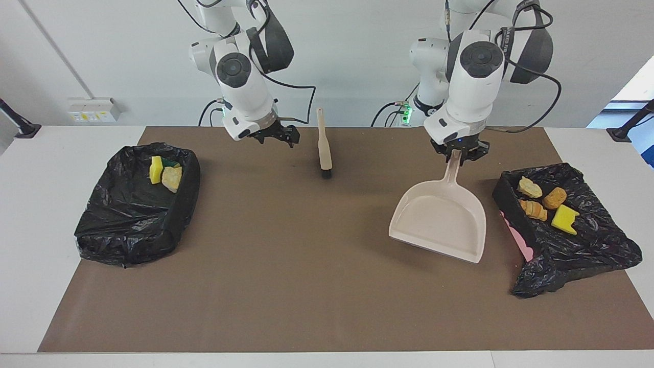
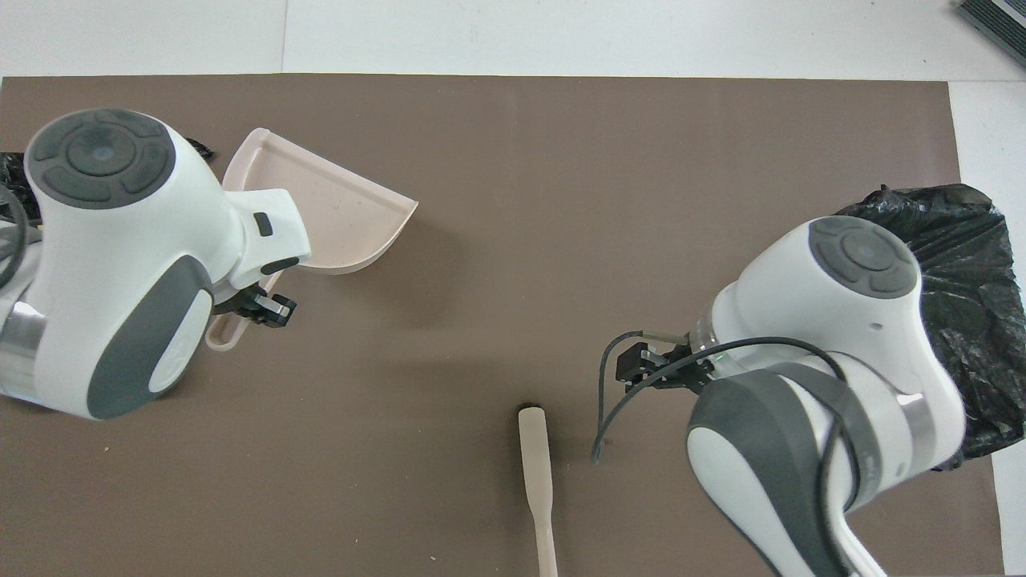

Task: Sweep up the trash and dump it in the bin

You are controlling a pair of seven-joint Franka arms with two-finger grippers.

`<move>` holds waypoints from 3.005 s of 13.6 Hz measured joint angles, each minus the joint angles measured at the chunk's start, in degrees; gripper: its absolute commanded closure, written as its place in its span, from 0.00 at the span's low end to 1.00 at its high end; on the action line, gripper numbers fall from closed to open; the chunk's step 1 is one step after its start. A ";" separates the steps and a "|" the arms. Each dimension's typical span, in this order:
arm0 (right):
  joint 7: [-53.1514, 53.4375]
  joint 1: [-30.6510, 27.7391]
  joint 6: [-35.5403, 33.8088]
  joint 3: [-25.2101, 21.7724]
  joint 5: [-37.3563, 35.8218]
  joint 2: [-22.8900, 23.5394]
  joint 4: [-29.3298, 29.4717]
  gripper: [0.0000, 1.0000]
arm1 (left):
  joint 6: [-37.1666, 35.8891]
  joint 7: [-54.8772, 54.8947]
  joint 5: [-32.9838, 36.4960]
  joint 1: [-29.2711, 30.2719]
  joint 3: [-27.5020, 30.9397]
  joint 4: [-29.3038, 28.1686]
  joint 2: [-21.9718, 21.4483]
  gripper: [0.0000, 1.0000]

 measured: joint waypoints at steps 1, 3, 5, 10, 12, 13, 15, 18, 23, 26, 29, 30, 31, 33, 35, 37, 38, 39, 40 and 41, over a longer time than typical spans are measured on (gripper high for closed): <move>0.00 -0.34 -0.10 -1.74 -0.07 -1.01 0.29 0.00 | 1.96 -4.33 -1.29 -1.56 0.01 -0.05 0.81 1.00; 0.00 -2.82 -0.27 -3.82 -0.12 -2.97 1.07 0.00 | 7.25 -14.09 -3.36 -5.49 0.00 -0.22 3.56 1.00; -0.01 -6.07 -0.49 -4.52 -0.33 -3.96 2.62 0.00 | 13.26 -21.62 -4.55 -9.69 -0.04 -0.23 7.00 1.00; -0.02 -9.96 -0.54 -4.53 -8.16 -3.77 7.74 0.00 | 19.88 -30.92 -8.85 -17.08 0.02 2.91 13.79 1.00; -1.40 -10.94 -0.54 -4.52 -9.30 -3.38 8.85 0.00 | 23.26 -32.80 -9.11 -18.38 0.02 3.68 15.80 1.00; -3.01 -11.40 -0.42 -4.54 -10.11 -3.11 9.27 0.00 | 24.19 -33.18 -9.12 -18.72 0.04 4.09 16.75 1.00; -6.31 -12.22 0.29 -4.55 -11.54 -2.14 11.22 0.00 | 24.90 -33.75 -9.16 -19.63 0.02 5.49 19.19 1.00; -10.61 -13.00 0.26 -4.67 -11.82 0.24 16.48 0.00 | 26.34 -34.40 -9.53 -20.41 0.05 7.20 21.87 1.00; -24.17 -13.19 -4.72 -8.44 -13.29 0.93 22.29 0.00 | 27.61 -34.40 -10.62 -20.60 0.12 6.95 22.32 0.47; -26.17 -12.63 -6.92 -9.17 -13.29 0.27 22.17 0.00 | 27.57 -34.42 -10.63 -20.61 0.15 6.52 22.51 0.13; -26.17 -11.89 -6.67 -9.40 -13.36 0.55 22.61 0.00 | 27.56 -34.42 -10.63 -20.61 0.21 6.56 22.52 0.00; -26.17 -11.90 -6.70 -9.74 -13.37 1.37 23.90 0.00 | 27.45 -34.42 -10.63 -20.61 0.31 6.65 22.40 0.00; -26.17 -11.91 -6.74 -10.02 -13.37 2.25 25.34 0.00 | 27.20 -34.42 -10.63 -20.60 0.56 6.81 21.98 0.00; -26.17 -11.93 -6.94 -10.29 -13.37 3.19 26.88 0.00 | 24.41 -34.42 -10.63 -20.54 1.63 7.27 19.62 0.00; -26.17 -11.89 -7.01 -10.26 -13.30 3.20 26.92 0.00 | 18.54 -34.20 -10.63 -20.49 3.46 7.46 15.51 0.00; -26.17 -11.65 -6.84 -10.23 -13.29 3.20 27.00 0.00 | 13.48 -32.34 -10.61 -19.98 5.22 7.53 10.90 0.00; -26.17 -11.67 -6.85 -10.24 -13.27 3.19 27.05 0.00 | 11.00 -30.06 -10.60 -18.80 5.81 7.53 8.36 0.00; -26.17 -11.70 -7.26 -10.27 -13.27 3.16 27.07 0.00 | 8.41 -26.99 -10.60 -16.99 6.12 7.49 5.81 0.00; -26.17 -11.70 -8.43 -10.28 -13.27 3.05 27.08 0.00 | 5.59 -23.59 -10.60 -14.83 6.29 7.42 3.20 0.00; -26.17 -11.70 -9.78 -10.28 -13.23 2.90 27.08 0.00 | 3.15 -20.55 -10.60 -12.70 6.40 7.30 0.76 0.00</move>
